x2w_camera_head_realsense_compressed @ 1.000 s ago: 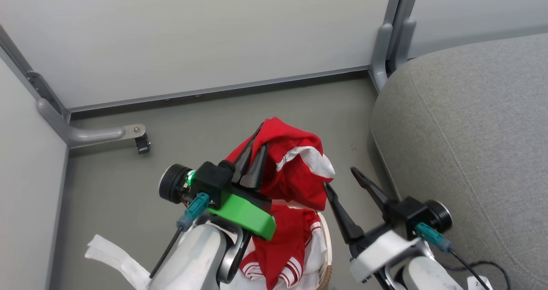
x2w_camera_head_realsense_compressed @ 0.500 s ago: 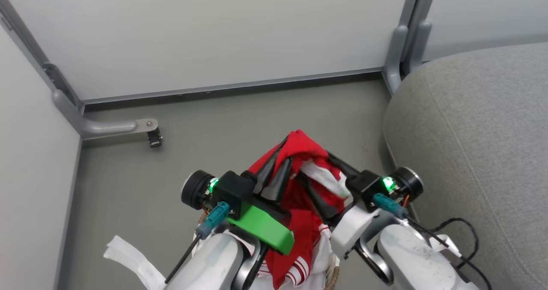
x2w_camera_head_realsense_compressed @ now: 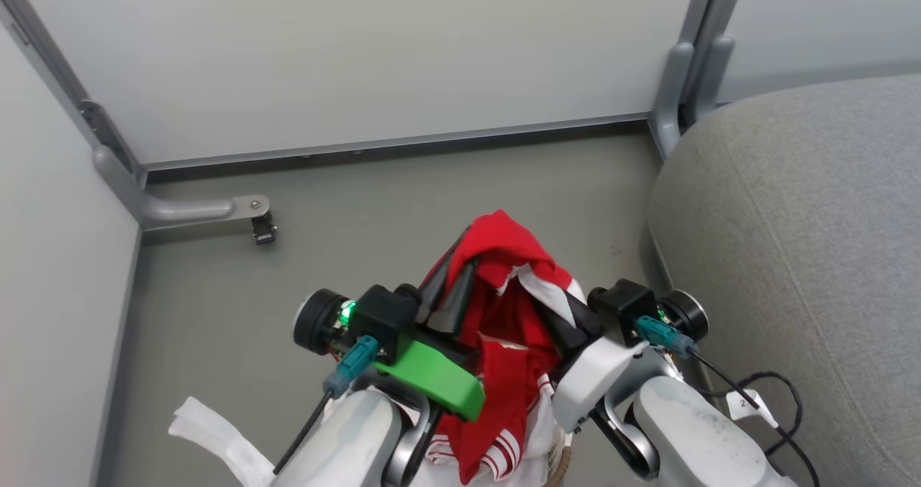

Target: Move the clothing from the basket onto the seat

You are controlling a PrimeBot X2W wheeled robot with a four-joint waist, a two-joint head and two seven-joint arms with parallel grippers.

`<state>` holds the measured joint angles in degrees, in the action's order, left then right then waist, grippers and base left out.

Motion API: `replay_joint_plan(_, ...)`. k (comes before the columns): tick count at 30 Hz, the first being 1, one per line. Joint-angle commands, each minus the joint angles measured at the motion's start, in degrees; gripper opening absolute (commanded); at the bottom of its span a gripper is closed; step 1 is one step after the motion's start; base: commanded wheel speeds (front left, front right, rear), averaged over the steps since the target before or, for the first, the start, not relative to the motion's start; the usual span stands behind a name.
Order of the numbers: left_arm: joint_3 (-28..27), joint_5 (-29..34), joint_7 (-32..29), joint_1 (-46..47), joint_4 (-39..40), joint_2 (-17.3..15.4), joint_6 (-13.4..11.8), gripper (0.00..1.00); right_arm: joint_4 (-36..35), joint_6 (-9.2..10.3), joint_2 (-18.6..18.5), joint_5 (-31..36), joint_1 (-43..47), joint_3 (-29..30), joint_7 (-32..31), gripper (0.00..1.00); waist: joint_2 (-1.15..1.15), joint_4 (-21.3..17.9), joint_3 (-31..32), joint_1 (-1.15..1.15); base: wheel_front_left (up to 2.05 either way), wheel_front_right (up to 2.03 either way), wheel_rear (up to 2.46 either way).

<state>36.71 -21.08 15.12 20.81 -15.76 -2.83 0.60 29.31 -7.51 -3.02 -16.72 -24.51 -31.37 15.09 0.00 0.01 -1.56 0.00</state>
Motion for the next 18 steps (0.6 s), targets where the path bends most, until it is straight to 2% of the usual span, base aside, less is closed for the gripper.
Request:
replay_joint_plan(1,-1.0,1.1,0.1,-0.3,-0.4,-0.2,-0.6,0.37,-0.6,0.04,-0.2,-0.9,1.5,0.6,0.1,0.0,0.0,-1.5,-0.6,0.0,0.0,0.0,0.0)
replay_joint_plan(2,-1.6,2.0,0.1,-0.5,-0.7,-0.1,-0.7,0.71,-1.3,0.04,-0.2,-1.4,1.8,1.1,0.1,0.0,0.0,-2.3,-0.9,0.0,0.0,0.0,0.0)
replay_joint_plan(3,-2.4,2.4,0.1,-0.9,-1.2,-0.1,-0.8,1.0,-2.0,0.04,-0.3,-1.8,2.2,1.6,0.1,0.0,0.0,-3.2,-1.2,0.0,0.0,0.0,0.0)
replay_joint_plan(11,-7.9,6.4,0.1,-3.2,-2.4,-0.2,0.2,1.0,-5.7,0.05,-0.8,-4.8,6.8,6.7,0.1,0.0,0.0,-12.0,-3.6,0.0,0.0,0.0,0.0)
replay_joint_plan(18,-9.6,7.5,0.1,-4.9,-2.2,-0.2,1.8,1.0,-8.4,0.05,-0.4,-7.2,11.0,12.8,0.1,0.0,0.0,-19.5,-5.2,0.0,0.0,0.0,0.0)
